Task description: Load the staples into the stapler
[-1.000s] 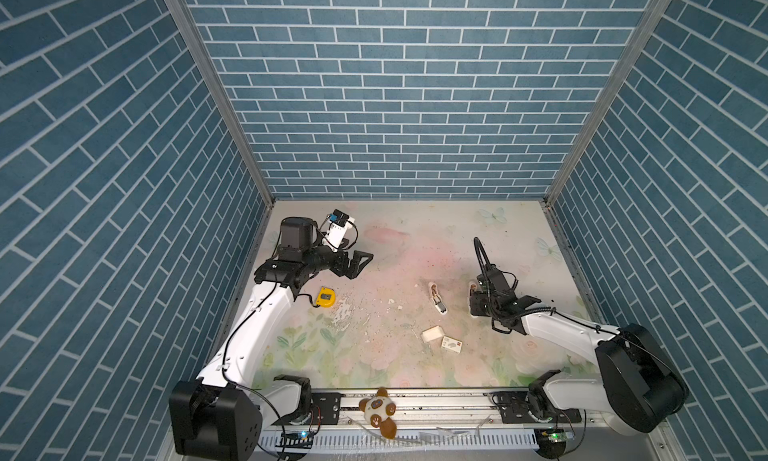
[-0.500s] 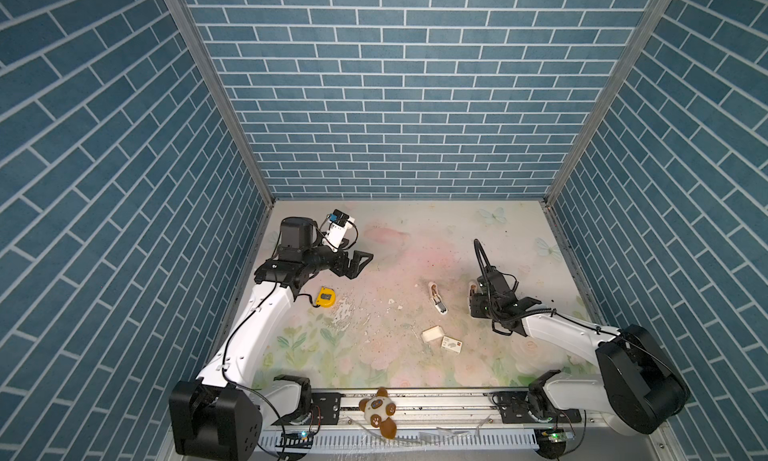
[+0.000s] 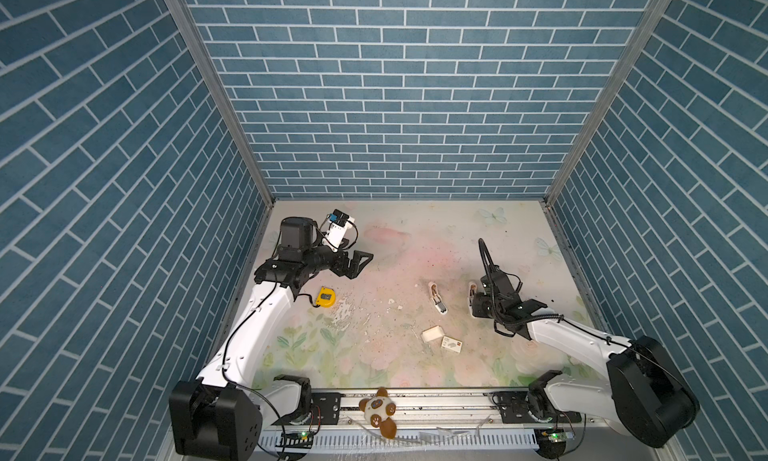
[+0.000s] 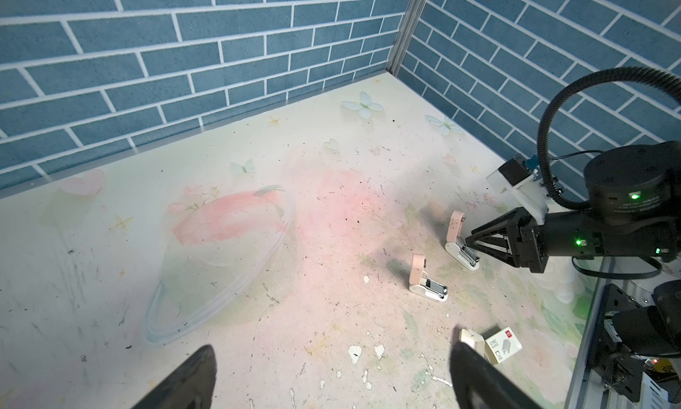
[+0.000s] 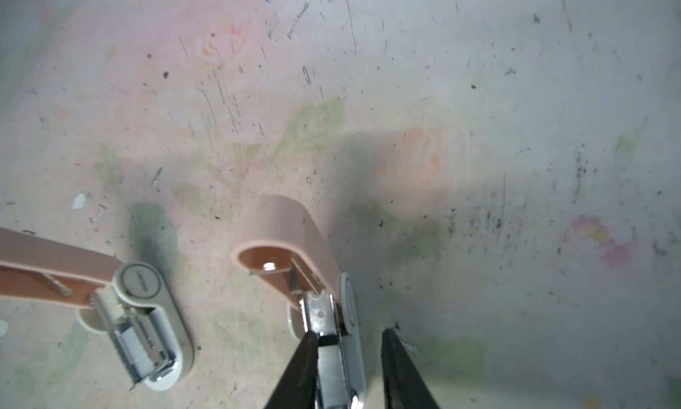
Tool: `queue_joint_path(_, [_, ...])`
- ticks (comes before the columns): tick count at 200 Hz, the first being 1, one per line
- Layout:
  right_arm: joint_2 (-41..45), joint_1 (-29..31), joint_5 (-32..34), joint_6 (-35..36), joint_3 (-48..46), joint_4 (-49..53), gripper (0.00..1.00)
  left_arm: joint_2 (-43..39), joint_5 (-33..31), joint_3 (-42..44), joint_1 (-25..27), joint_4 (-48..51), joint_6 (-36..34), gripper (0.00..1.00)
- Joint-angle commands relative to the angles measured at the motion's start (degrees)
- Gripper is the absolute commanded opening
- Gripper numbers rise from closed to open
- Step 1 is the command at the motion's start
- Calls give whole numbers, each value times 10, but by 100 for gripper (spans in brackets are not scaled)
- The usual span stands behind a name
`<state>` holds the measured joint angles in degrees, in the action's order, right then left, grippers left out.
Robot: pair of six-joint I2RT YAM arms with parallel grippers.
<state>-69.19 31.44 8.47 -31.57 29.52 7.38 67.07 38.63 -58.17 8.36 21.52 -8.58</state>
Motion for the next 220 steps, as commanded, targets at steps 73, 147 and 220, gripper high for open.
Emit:
queue_joint_path(73, [17,10,-212,125,46,-13,37,-2,84,-33,-4,54,-53,100])
queue_joint_path(147, [-104,83,-195,164,107,-8,41,5,135,-58,-4,98,-84,99])
queue_joint_path(220, [-145,109,-110,184,113,-18,44,5,139,-49,-5,98,-90,100])
